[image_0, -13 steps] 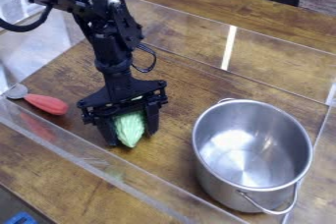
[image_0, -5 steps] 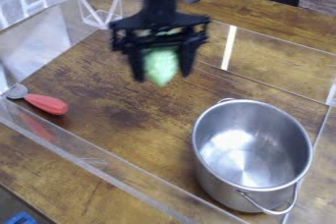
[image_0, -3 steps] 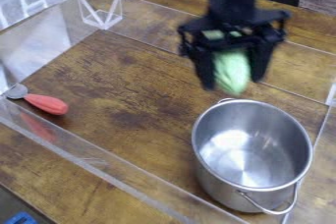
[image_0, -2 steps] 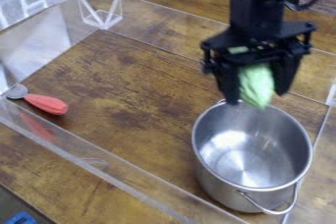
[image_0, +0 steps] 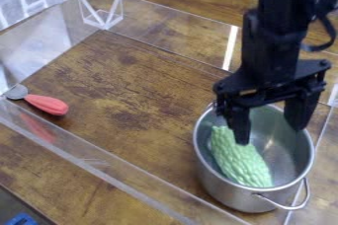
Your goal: Put the green object in the silver pot
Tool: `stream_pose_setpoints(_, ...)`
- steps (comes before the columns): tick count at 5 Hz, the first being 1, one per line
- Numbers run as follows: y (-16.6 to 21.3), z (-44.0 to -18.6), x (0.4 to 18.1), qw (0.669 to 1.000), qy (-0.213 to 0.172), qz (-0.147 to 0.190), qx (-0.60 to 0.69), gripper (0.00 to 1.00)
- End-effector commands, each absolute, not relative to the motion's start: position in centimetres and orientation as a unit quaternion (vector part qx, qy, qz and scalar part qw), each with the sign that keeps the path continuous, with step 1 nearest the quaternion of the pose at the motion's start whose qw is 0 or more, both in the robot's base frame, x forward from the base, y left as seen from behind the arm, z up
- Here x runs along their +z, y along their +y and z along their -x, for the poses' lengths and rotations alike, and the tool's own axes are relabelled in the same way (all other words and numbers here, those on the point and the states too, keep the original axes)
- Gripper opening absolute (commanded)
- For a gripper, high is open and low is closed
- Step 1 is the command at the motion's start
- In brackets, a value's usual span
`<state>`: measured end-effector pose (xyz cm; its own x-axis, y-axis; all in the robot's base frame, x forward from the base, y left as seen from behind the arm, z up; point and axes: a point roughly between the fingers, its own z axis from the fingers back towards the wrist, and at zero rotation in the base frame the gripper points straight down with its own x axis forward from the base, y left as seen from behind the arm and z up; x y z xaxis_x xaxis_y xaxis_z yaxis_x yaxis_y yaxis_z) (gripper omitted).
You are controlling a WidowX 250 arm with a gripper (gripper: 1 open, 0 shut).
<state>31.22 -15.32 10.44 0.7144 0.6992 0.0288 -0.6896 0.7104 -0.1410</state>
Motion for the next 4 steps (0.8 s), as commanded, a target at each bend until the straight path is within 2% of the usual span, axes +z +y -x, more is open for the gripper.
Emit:
stream_pose_setpoints(1, -15.4, -31.1, 11.3, 0.918, -0.062, 0.095, 0.38, 1.0)
stream_pose_setpoints(3, -15.0, -30.8, 9.3, 0.91, -0.067, 0.12, 0.391, 1.0)
stream_pose_setpoints(4, -14.7, -30.9, 9.8, 0.915, -0.078, 0.104, 0.382, 1.0)
